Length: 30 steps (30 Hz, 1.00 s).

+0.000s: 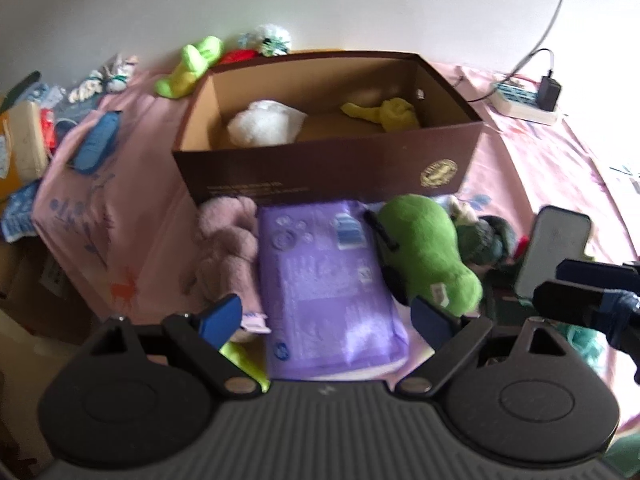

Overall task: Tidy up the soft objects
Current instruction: 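Grasp the green plush with left tool while right tool grasps green knitted item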

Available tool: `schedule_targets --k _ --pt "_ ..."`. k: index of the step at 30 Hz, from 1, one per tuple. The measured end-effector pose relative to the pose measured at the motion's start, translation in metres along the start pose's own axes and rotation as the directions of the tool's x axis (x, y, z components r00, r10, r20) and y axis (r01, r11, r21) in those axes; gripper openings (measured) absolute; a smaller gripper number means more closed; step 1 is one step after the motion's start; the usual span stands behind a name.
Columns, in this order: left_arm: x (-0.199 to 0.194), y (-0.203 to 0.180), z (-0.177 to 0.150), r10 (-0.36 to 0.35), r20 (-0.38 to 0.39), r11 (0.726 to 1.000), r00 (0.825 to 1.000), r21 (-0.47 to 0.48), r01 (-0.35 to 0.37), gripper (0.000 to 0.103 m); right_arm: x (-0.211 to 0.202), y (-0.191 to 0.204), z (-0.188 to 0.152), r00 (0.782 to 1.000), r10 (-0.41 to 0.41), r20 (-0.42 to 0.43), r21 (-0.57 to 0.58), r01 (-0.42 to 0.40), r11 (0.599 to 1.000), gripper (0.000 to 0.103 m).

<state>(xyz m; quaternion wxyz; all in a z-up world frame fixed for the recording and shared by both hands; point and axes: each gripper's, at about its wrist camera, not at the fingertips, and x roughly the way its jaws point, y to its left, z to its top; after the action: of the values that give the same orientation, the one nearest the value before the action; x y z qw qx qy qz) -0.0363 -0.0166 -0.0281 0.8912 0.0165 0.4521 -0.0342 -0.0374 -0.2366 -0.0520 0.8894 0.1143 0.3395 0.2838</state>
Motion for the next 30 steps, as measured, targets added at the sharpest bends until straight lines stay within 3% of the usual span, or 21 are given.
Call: schedule_targets --k 11,17,23,30 --pt "0.005 -0.011 -0.02 -0.178 -0.043 0.983 0.983 0.045 0.179 0.093 -0.014 -0.024 -0.028 0.995 -0.035 -0.09 0.041 0.039 0.998 0.021" --pt "0.0 -0.027 -0.014 -0.257 0.008 0.963 0.966 0.085 0.255 0.093 -0.029 -0.045 -0.036 0.99 -0.114 -0.079 0.102 0.122 0.987 0.021" --pt "0.014 -0.039 -0.003 -0.295 0.001 0.949 0.955 0.116 0.293 0.093 -0.046 -0.074 -0.04 0.974 -0.222 -0.046 0.193 0.227 0.955 0.021" --pt "0.029 -0.033 0.014 -0.272 0.004 0.959 0.962 0.079 0.271 0.093 -0.053 -0.107 -0.043 0.948 -0.315 -0.034 0.286 0.312 0.906 0.021"
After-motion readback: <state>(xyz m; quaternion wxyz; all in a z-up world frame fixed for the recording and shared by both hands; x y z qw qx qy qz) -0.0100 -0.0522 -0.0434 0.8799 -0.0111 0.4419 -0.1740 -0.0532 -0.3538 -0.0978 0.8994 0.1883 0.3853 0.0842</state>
